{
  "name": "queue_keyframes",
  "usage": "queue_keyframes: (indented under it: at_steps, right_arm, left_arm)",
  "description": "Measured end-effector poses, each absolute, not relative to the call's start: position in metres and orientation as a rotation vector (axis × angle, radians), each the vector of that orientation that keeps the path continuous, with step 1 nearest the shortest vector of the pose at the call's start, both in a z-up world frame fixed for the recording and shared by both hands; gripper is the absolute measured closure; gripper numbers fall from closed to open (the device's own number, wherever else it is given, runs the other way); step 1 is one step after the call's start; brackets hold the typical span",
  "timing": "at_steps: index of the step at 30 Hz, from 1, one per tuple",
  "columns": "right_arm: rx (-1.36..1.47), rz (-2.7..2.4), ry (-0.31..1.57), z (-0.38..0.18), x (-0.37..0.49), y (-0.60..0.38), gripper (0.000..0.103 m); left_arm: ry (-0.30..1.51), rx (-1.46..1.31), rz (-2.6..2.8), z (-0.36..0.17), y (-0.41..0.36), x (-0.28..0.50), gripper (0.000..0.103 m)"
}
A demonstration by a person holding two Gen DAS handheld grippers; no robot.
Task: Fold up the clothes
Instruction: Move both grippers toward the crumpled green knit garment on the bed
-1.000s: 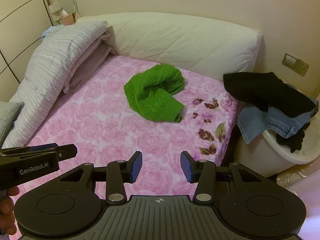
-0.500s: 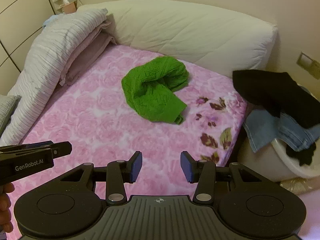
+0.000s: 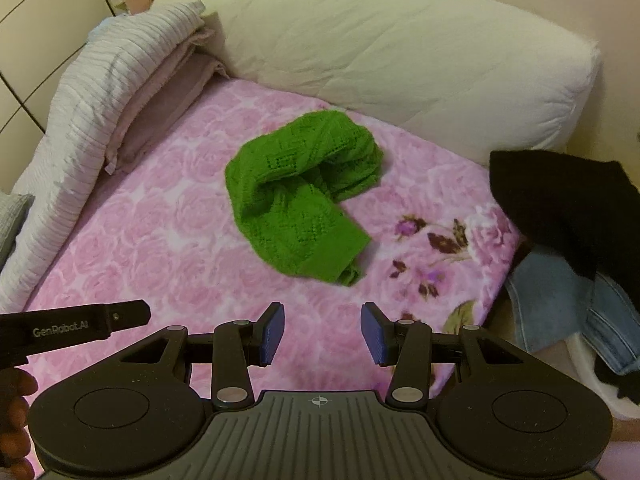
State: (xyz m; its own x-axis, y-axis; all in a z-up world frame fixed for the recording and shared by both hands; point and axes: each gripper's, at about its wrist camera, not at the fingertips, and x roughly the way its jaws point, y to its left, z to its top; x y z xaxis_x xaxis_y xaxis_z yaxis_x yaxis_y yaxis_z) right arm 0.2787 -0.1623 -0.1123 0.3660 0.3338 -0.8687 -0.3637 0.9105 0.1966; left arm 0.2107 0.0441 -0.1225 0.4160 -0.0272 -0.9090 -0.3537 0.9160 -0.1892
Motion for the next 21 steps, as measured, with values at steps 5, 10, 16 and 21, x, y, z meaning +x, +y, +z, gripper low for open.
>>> queue_keyframes:
  at_steps: [5,10,16,21]
  right_arm:
    - [-0.024,0.449,1.128,-0.137,0.319,-0.162,0.057]
    - [-0.031,0.468,1.144,-0.159,0.357,-0.157,0.057]
    - [-0.092,0.509,1.18,-0.192,0.392,-0.137,0.057]
    - [-0.035,0.522,1.219,-0.226,0.421,-0.127,0.057]
  left_arm:
    - [1.187,-0.405,0.198,-0.148,0.046,0.244,0.069]
    - [1.202,-0.397,0.203,-0.171,0.049,0.275,0.07]
    - [1.201,-0.381,0.197,-0.201,0.059,0.321,0.07]
    - [1.225,-0.392,0.21,-0.233,0.071,0.35,0.069]
